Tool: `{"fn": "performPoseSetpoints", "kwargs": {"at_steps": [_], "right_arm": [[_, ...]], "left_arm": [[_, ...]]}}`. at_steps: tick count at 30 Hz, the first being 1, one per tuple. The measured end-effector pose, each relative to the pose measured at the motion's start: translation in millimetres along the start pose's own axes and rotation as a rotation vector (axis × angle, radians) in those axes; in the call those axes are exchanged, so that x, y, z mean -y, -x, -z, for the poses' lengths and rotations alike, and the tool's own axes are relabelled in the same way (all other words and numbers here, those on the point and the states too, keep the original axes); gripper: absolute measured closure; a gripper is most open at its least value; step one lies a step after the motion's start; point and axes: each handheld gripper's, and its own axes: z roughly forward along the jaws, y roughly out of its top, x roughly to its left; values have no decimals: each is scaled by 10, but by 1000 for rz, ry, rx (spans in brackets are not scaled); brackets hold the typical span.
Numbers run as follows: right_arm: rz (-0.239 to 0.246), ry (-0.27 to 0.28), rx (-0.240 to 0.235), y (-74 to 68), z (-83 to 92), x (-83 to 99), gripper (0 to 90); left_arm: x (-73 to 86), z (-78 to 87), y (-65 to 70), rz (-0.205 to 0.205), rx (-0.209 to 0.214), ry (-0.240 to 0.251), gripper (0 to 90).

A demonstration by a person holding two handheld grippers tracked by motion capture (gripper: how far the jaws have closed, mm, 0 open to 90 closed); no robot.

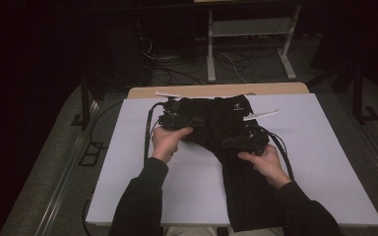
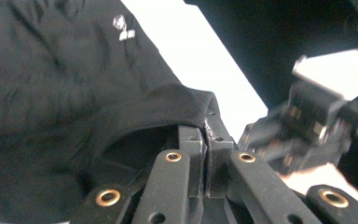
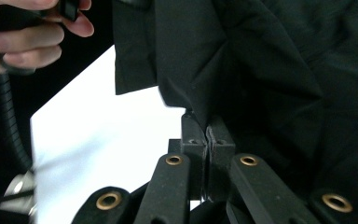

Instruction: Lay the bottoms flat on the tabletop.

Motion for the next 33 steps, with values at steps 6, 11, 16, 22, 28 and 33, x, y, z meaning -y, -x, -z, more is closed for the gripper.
{"fn": "performPoseSetpoints", "kwargs": {"at_steps": [6, 11, 16, 22, 28, 33], "right_arm": [[75, -138, -51, -190, -61, 43, 873], [128, -239, -96, -366, -141, 109, 873], [172, -381, -174, -653, -262, 232, 874], [168, -463, -219, -844, -317, 401, 874], [157, -520, -245, -908, -422, 577, 874], [138, -527, -248, -897, -469, 622, 874]], "left_arm": [[401, 336, -30, -40, -20, -160, 876], [677, 471, -34, -74, -42, -267, 875], [891, 596, 54, -113, -56, -348, 873], [1111, 617, 30, -117, -72, -412, 863], [1315, 649, -41, -86, -69, -416, 849], [1443, 729, -97, -65, -77, -349, 722]]}}
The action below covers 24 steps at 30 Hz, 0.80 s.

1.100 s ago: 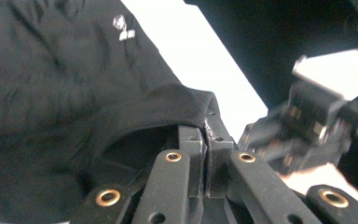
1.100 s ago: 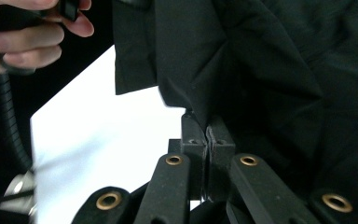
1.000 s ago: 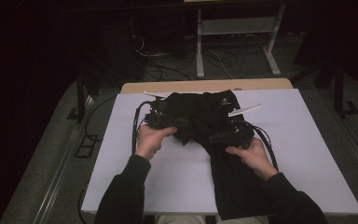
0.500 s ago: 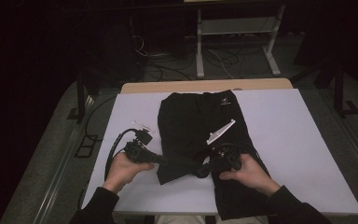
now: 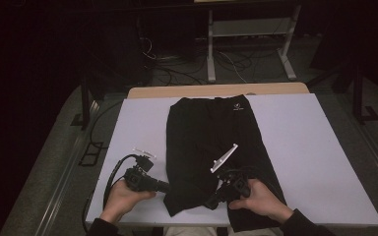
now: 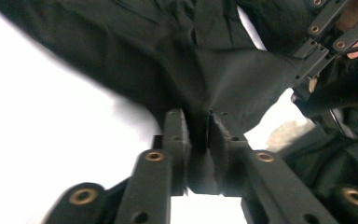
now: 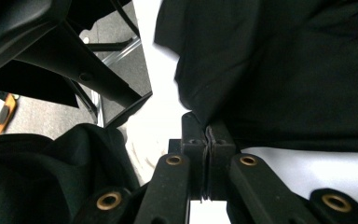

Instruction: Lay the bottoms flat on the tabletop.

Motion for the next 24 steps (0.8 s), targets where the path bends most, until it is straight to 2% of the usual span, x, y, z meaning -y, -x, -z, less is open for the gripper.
{"fn": "performPoseSetpoints", "kwargs": {"at_steps": [1, 2, 5, 6, 7, 8, 9, 10, 11, 12, 13, 14, 16, 19, 21, 22, 23, 24], "right_arm": [[-2, 0, 1, 6, -2, 4, 874], [-4, 1, 1, 8, -3, 7, 874], [-13, 15, 1, 14, 6, 17, 874], [-17, 20, 0, 18, 12, 20, 874], [-23, 26, 1, 24, 20, 26, 874], [-26, 31, -5, 27, 23, 30, 874], [-26, 34, -6, 30, 28, 32, 874], [-26, 34, -6, 30, 28, 32, 874], [-32, 41, -13, 40, 32, 32, 874], [-32, 41, -13, 40, 32, 32, 874], [-38, 49, -14, 51, 34, 30, 874], [-38, 49, -14, 51, 34, 30, 874], [-41, 53, -14, 66, 28, 26, 874], [-45, 59, -15, 70, 26, 20, 874], [-46, 64, -16, 70, 29, 14, 873], [-46, 64, -16, 70, 29, 14, 873], [-47, 70, -18, 70, 32, 14, 874], [-46, 71, -18, 70, 35, 13, 874]], "left_arm": [[66, 22, -11, 19, -7, 34, 669], [66, 22, -11, 19, -7, 34, 645], [204, 62, -9, 37, -18, 78, 596], [233, 66, -4, 31, -17, 82, 585], [306, 71, 47, -11, -28, 94, 539], [306, 71, 47, -11, -28, 94, 527], [357, 58, 117, -86, -26, 96, 521], [357, 58, 117, -86, -26, 96, 515], [402, 30, 224, -198, -16, 90, 505], [402, 30, 224, -198, -16, 90, 504], [418, -4, 291, -268, -7, 68, 491], [422, -19, 310, -290, -1, 59, 491], [435, -146, 390, -379, -7, 15, 448], [435, -224, 409, -407, -2, 0, 437], [429, -296, 429, -450, -15, -16, 421], [429, -296, 429, -450, -15, -16, 410], [429, -312, 437, -468, -26, -22, 411], [430, -346, 438, -499, -63, -49, 411]]}}
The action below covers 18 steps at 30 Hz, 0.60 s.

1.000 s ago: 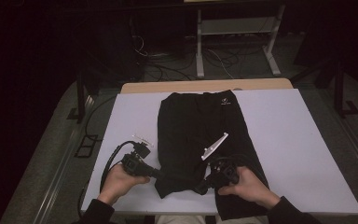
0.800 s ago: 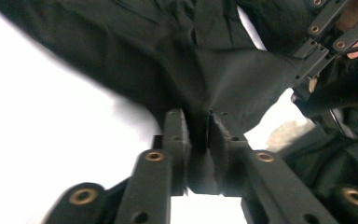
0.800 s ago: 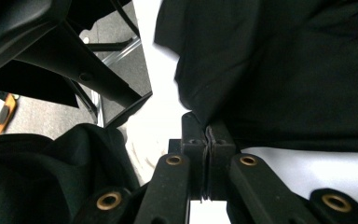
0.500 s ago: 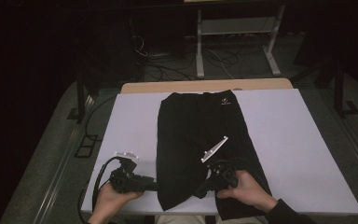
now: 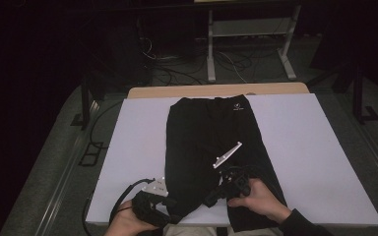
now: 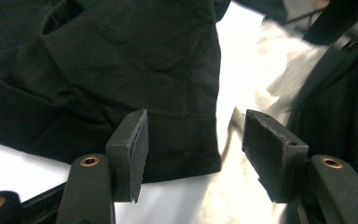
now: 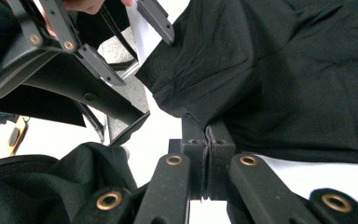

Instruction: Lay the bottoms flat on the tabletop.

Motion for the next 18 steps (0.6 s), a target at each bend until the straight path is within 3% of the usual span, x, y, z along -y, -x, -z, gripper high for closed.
{"fn": "performPoseSetpoints", "kwargs": {"at_steps": [2, 3, 5, 8, 9, 14, 18], "right_arm": [[0, 1, -1, 1, 3, -1, 874], [-2, 5, -3, 6, 9, -2, 873], [-2, 7, -2, 8, 12, -2, 874], [-5, 12, -12, 14, 18, -5, 874], [-6, 14, -14, 16, 20, -6, 874], [-5, 19, -22, 22, 26, -6, 874], [-3, 15, -26, 25, 24, -6, 874]], "left_arm": [[2, -16, 3, -13, -10, -11, 413], [-1, -31, 36, -56, -38, -13, 436], [0, -33, 48, -77, -63, -16, 474], [-2, -35, 38, -89, -93, -12, 606], [3, -33, 14, -86, -107, -5, 707], [3, -28, -48, -90, -107, -3, 864], [-13, -14, -97, -64, -74, -12, 887]]}}
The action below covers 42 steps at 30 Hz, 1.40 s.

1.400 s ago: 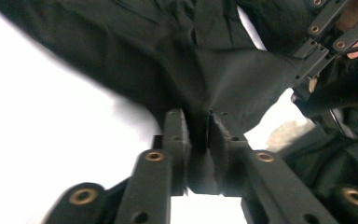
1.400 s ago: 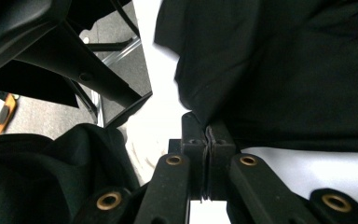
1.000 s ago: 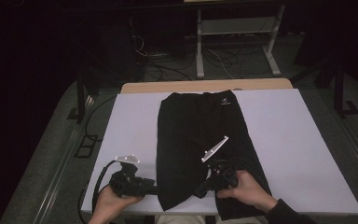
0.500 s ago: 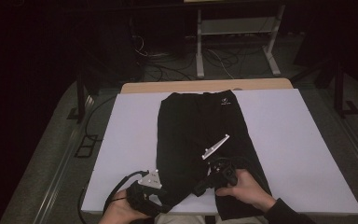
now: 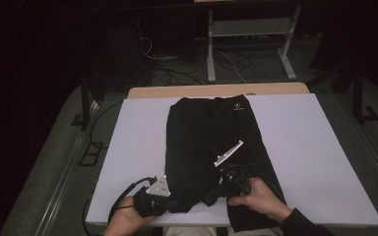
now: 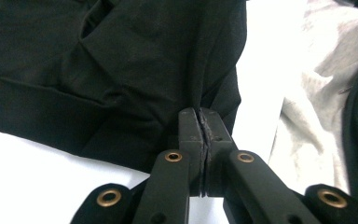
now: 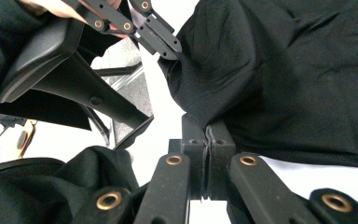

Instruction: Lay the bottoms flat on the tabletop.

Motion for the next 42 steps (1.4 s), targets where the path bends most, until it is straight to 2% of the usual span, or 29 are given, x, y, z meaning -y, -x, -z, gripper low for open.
{"fn": "performPoseSetpoints", "kwargs": {"at_steps": [2, 4, 5, 6, 7, 8, 9, 10, 11, 12, 13, 14, 15, 18, 23, 26, 30, 31, 32, 34, 35, 36, 37, 38, 42], "right_arm": [[1, -1, -1, -3, 0, 0, 873], [0, -1, -6, -11, 4, 0, 874], [5, -12, -15, -29, 4, -1, 874], [5, -12, -15, -29, 4, -1, 874], [21, -37, -25, -71, -14, -4, 873], [21, -37, -25, -71, -14, -4, 873], [40, -66, -39, -133, -52, -8, 873], [49, -78, -43, -155, -72, -10, 873], [63, -100, -42, -190, -113, -14, 873], [69, -114, -40, -209, -139, -14, 873], [76, -142, -43, -234, -183, -12, 873], [76, -142, -43, -234, -183, -12, 873], [91, -180, -43, -267, -250, -5, 872], [101, -204, -48, -286, -305, -1, 872], [99, -199, -51, -292, -340, -14, 871], [102, -200, -51, -298, -354, -21, 870], [103, -196, -53, -304, -383, -31, 863], [104, -209, -66, -319, -400, -29, 820], [107, -211, -77, -325, -406, -25, 775], [115, -201, -64, -343, -389, -21, 714], [115, -201, -64, -343, -389, -21, 714], [119, -183, -47, -352, -355, -22, 691], [143, -135, -10, -348, -270, -24, 635], [143, -135, -10, -348, -270, -24, 635], [153, -56, 68, -310, -67, -11, 538]], "left_arm": [[-2, 4, -3, -4, 6, -4, 890], [1, 31, -20, -11, 34, -15, 891], [17, 72, -22, -35, 65, -19, 892], [17, 72, -22, -35, 65, -19, 892], [33, 142, -23, -61, 100, -23, 892], [33, 142, -23, -61, 100, -23, 892], [38, 213, -19, -94, 129, -42, 892], [38, 213, -19, -94, 129, -42, 892], [39, 260, -11, -131, 150, -78, 891], [39, 260, -11, -131, 150, -78, 891], [36, 289, -3, -158, 162, -109, 891], [36, 289, -3, -158, 162, -109, 891], [32, 301, 3, -172, 167, -126, 891], [31, 337, -6, -198, 173, -149, 891], [45, 386, -41, -200, 169, -151, 890], [55, 412, -45, -216, 164, -160, 890], [76, 420, -48, -216, 167, -171, 890], [82, 418, -47, -217, 169, -175, 887], [90, 418, -49, -203, 166, -172, 880], [94, 441, -80, -162, 162, -141, 793], [94, 441, -80, -162, 162, -141, 779], [96, 455, -91, -152, 166, -120, 779], [95, 470, -107, -118, 173, -78, 664], [95, 470, -107, -118, 173, -78, 642], [65, 466, -119, -76, 179, -4, 478]]}}
